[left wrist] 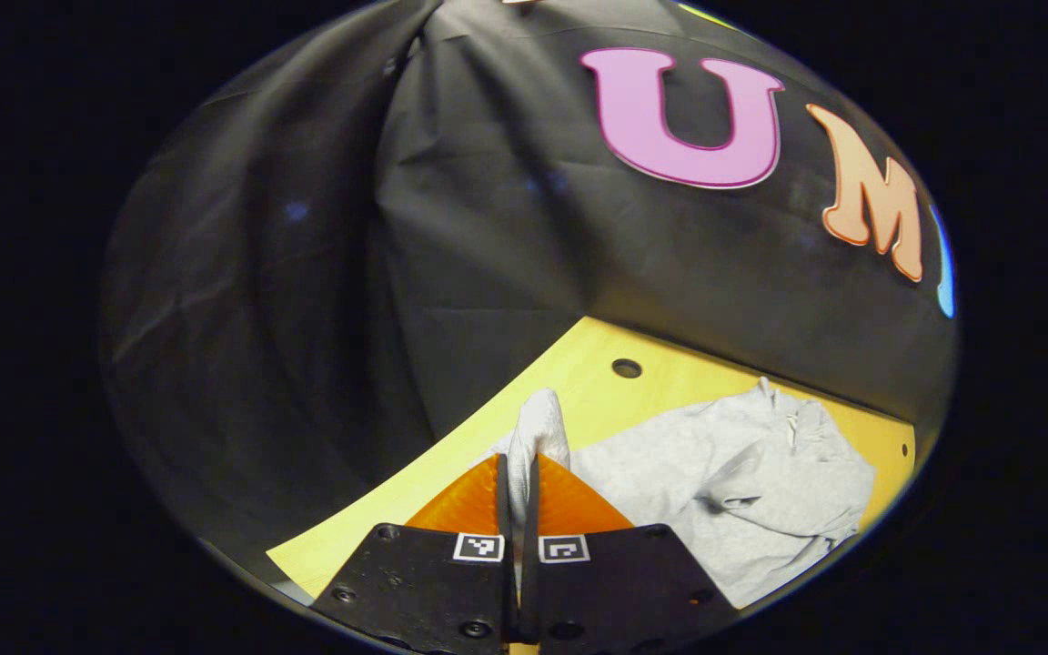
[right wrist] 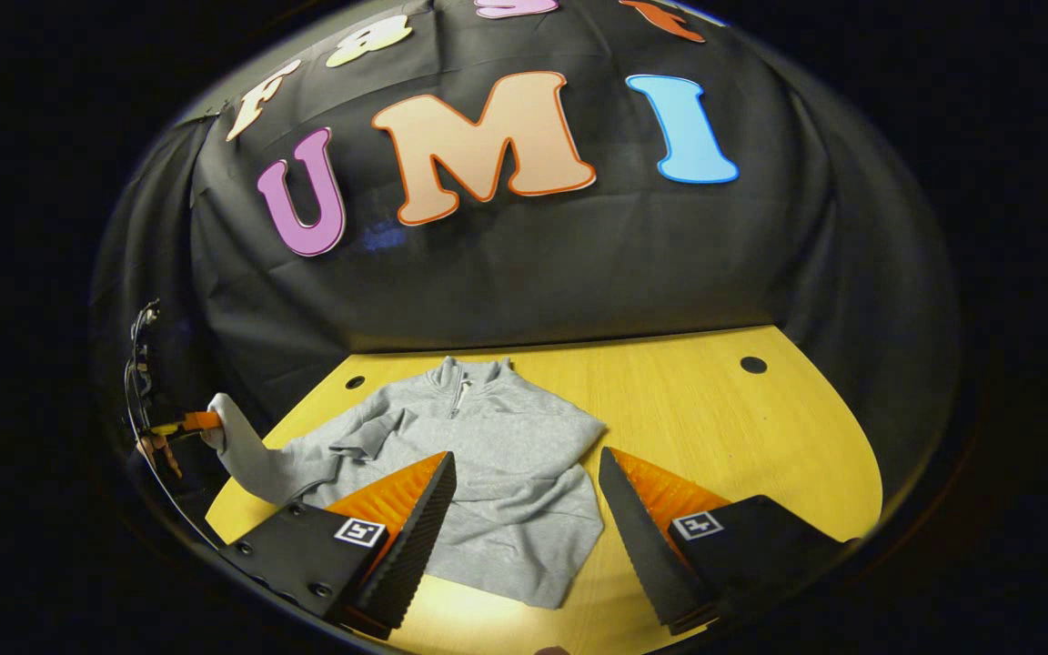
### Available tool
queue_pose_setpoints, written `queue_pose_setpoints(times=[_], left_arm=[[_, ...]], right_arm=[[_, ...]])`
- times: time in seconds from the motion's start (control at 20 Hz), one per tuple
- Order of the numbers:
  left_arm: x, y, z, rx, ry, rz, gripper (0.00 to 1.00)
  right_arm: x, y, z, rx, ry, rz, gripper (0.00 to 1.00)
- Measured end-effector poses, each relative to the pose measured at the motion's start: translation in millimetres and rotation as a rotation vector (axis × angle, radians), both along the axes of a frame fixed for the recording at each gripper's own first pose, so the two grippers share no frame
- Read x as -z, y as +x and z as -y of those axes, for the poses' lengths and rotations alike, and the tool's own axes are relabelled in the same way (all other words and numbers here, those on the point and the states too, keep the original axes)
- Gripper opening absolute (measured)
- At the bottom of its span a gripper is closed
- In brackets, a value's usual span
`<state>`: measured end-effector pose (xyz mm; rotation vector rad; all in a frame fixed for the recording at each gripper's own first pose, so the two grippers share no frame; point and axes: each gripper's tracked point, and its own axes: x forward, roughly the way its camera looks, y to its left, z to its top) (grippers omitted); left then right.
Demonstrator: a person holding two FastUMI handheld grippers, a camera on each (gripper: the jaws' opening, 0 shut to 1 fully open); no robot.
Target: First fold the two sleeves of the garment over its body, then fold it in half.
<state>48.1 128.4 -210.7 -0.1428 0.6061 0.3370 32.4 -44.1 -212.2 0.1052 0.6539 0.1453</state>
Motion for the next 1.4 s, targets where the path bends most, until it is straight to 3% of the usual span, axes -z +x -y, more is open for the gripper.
queue_pose_setpoints(times=[0.2,0.25,0.6,0.7,1.4], left_arm=[[-15.3,30.3,42.1,0.098,0.036,0.017,0.00],[-20.0,35.8,56.3,0.126,0.041,0.025,0.00],[-34.9,79.2,156.2,0.302,0.050,0.070,0.00],[-39.5,86.7,184.9,0.344,0.041,0.079,0.00],[-41.1,110.4,375.4,0.572,-0.048,0.115,0.00]], right_arm=[[3.7,-9.2,25.7,0.037,0.007,-0.010,0.94],[3.6,-11.2,31.7,0.042,0.002,-0.010,0.98],[7.1,-36.1,73.8,0.089,-0.022,-0.016,0.99],[8.1,-44.7,87.2,0.107,-0.025,-0.022,0.95],[13.1,-92.1,165.6,0.187,-0.059,-0.051,0.98]])
